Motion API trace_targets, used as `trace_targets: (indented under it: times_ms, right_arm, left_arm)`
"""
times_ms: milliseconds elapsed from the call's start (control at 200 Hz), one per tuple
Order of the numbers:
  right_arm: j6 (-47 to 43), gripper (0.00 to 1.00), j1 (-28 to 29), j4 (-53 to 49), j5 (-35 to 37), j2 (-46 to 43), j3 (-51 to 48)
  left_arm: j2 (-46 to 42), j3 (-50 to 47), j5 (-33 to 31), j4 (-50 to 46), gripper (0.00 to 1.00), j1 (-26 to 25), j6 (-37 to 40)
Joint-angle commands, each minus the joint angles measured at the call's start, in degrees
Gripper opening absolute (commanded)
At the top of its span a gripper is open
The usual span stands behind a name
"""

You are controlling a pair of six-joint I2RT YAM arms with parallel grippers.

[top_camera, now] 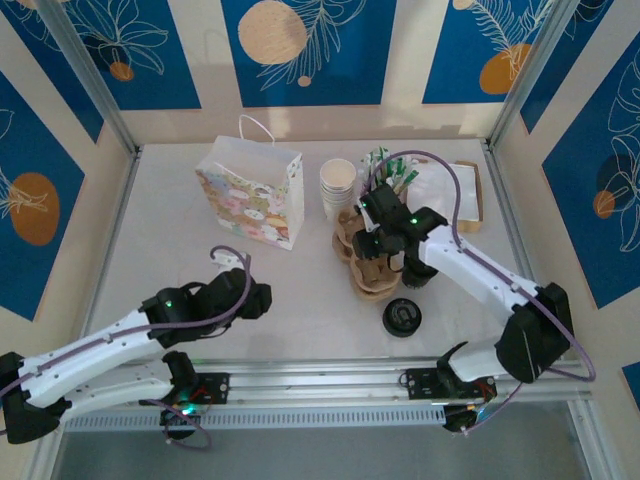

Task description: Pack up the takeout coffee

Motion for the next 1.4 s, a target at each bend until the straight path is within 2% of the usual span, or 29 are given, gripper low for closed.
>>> trace_targets:
  times_ms: [0,145,310,345,465,510,585,690,955,1035,1221,1336,1391]
  right_arm:
    - [0.9,0.36,0.2,1.9,-2.5,-3.8,-1.5]
    - [0.3,0.36,-0.1,2.4,-3.4,-6.8,-2.2]
    - [0.1,0.36,-0.2,2.9,-3.4,-9.6,-3.3]
    - [0.2,0.36,-0.2,3.0,-3.5,-10.2,-3.5]
    - [0.3,0.36,-0.1,3.1,-4.3,-12.0,-4.1]
    - [0.4,0.36,-0.2,3.1,-4.6,-12.7,-4.4]
    - [0.5,0.36,-0.2,3.0,-4.9,-13.7,-4.8]
    - [0.6,0.36,-0.1,2.7,-5.5,-14.8,-4.8]
    - [1.3,0.37,0.2,0.8,-6.4,-17.1,-4.6]
    - [1.3,0.36,0.3,0.3,-6.3,-17.8,-4.7]
    - [1.5,0.37,0.8,-0.2,-6.4,-19.0,-4.9]
    - [1.3,0.36,1.2,-1.2,-5.7,-18.9,-4.2]
    - [1.3,0.36,1.4,-1.6,-5.3,-18.9,-3.9]
  left_arm:
    - [0.4,7.7,-6.2,-7.7,0.62,-0.5,1.6]
    - [2.2,16.3,-9.9,-11.6,0.69,-0.5,2.4]
    - [5.1,26.0,-12.7,-12.4,0.70,-0.4,1.4]
    - [5.4,27.3,-13.8,-12.0,0.74,-0.4,0.2]
    - [7.3,32.9,-15.2,-11.1,0.78,0.3,-1.6]
    - [8.5,35.3,-15.1,-11.0,0.82,0.7,-1.5]
    - [11.8,39.8,-13.3,-12.6,0.86,2.5,-1.9]
    - [16.4,43.6,-6.9,-12.8,0.87,7.4,-3.0]
    - [24.5,45.2,5.5,-9.9,0.86,21.4,-6.3]
    - [27.0,45.7,6.5,-9.6,0.80,23.4,-6.7]
    - [29.9,45.1,8.5,-4.0,0.78,26.0,-5.5]
    - [31.0,45.0,7.6,-2.1,0.77,26.5,-4.8]
    - [31.6,45.0,6.8,-2.1,0.74,27.0,-5.1]
